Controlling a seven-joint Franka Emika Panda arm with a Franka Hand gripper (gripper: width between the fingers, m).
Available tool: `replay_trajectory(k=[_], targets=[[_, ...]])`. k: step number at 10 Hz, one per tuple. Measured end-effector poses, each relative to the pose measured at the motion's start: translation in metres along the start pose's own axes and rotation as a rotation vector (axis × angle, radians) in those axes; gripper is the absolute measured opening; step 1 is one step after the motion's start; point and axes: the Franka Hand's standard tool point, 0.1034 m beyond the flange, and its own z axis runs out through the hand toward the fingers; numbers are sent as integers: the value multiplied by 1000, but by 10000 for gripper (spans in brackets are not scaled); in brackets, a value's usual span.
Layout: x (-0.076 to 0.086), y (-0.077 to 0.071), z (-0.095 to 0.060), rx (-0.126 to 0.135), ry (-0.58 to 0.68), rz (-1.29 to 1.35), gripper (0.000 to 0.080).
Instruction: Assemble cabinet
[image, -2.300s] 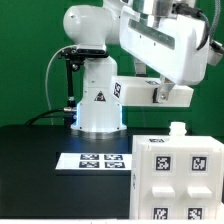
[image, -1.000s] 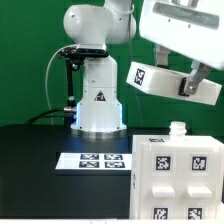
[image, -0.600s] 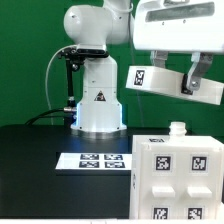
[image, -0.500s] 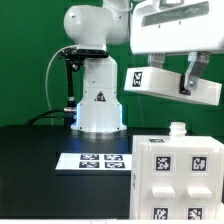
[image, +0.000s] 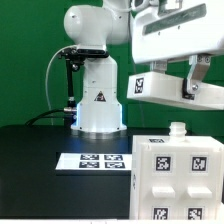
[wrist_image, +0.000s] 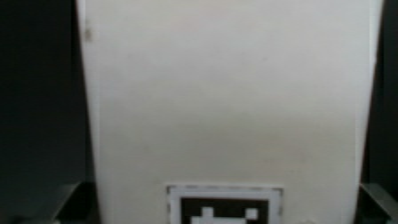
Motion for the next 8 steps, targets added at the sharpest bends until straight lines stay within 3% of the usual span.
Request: replay_trajectory(k=[2,6,8], targets=[[-7,3,9,5,-6,11,560],[-2,5,12,12,-34,-3,560],[8,7,11,32,-86,58,560]])
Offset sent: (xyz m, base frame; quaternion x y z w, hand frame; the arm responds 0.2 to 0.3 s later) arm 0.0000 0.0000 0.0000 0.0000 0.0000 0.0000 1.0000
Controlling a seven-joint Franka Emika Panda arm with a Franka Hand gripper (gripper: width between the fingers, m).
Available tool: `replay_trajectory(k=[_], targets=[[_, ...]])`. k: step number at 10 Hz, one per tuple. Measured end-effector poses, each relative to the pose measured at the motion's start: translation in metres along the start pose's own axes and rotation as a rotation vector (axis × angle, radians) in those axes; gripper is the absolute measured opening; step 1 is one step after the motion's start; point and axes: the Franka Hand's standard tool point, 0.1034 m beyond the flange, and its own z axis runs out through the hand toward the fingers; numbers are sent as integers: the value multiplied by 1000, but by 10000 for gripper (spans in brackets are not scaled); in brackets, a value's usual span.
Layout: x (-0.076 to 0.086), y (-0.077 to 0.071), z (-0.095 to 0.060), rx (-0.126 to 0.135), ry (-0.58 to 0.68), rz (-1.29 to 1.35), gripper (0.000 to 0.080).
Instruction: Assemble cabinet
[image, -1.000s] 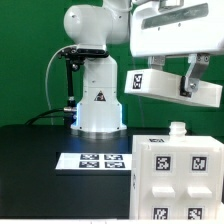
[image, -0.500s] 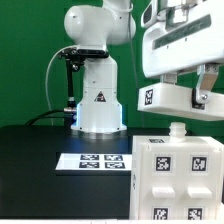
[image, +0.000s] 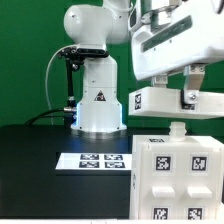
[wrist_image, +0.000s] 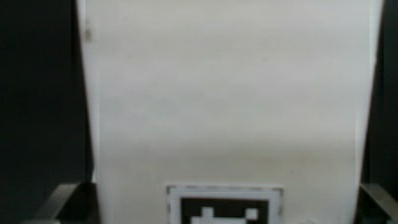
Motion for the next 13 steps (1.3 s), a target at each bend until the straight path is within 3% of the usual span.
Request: replay_trajectory(k=[3,8,13], targets=[[6,8,6,-15,-9,30,560],[-11,9,14,-30,-10,37,560],[-8,17,29,-56,3,33,543]])
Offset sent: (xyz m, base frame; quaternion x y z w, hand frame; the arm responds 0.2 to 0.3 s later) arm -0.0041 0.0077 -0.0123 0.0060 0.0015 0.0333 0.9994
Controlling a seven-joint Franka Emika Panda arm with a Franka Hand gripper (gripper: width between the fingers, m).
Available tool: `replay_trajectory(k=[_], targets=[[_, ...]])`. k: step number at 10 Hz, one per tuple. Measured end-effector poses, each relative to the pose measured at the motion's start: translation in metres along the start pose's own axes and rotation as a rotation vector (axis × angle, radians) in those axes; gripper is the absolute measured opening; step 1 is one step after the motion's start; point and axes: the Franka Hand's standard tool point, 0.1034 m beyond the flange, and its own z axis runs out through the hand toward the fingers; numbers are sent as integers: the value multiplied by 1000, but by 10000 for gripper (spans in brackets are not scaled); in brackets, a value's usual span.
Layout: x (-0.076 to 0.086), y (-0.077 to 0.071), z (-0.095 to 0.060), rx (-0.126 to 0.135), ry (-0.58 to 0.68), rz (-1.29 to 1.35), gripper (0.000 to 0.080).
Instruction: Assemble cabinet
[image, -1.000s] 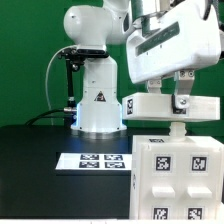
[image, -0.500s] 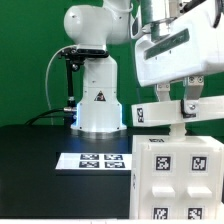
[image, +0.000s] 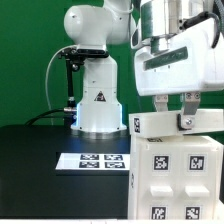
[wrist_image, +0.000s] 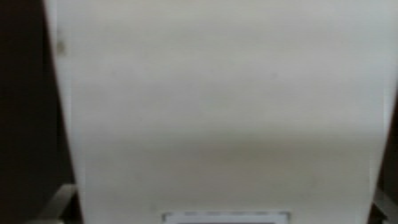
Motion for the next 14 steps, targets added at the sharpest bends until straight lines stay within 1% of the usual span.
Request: replay_trajectory(k=[2,7,8,9,10,11,12,13,14], targets=[[0,-2,1,0,5,-6,542],[0,-2,1,0,5,-5,542],[0,-2,1,0,5,-5,605],[0,-2,1,-1,5,-5,728],[0,-3,0,4,0,2,728],[-2,-7,-6,24,-19,29,785],[-2,-11,-13,46,-34,51,795],[-1,-14,-15,72,-35,73,795],[-3,-13,-12,86,-36,90,798]])
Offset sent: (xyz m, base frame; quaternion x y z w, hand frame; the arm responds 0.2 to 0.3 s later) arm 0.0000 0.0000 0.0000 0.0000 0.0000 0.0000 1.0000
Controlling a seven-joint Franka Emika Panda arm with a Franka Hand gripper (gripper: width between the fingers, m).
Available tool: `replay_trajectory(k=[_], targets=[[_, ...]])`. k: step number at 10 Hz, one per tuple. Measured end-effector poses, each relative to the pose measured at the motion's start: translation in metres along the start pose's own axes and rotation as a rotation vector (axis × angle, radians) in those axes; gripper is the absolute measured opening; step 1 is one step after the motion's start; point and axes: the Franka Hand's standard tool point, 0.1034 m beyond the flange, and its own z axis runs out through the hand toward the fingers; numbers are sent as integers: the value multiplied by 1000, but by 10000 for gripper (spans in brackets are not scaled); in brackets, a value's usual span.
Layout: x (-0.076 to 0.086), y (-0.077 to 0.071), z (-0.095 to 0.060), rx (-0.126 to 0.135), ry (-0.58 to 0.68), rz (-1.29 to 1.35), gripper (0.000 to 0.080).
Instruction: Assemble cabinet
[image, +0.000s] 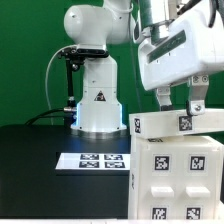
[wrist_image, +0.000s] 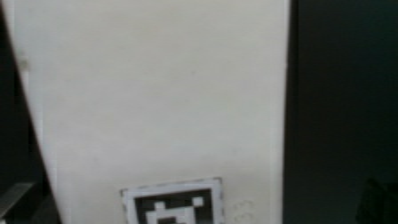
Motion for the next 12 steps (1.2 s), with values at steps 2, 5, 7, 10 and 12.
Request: replay_trajectory(k=[2,5,7,10,12], targets=[[-3,5,6,-17,-6,3,797],[-2,5,7,-18,-5,4,575],[-2,5,7,-18,-4,4,553],[-1,6,7,-22,-6,42,553],[-1,8,7,-44,-18,196,553]])
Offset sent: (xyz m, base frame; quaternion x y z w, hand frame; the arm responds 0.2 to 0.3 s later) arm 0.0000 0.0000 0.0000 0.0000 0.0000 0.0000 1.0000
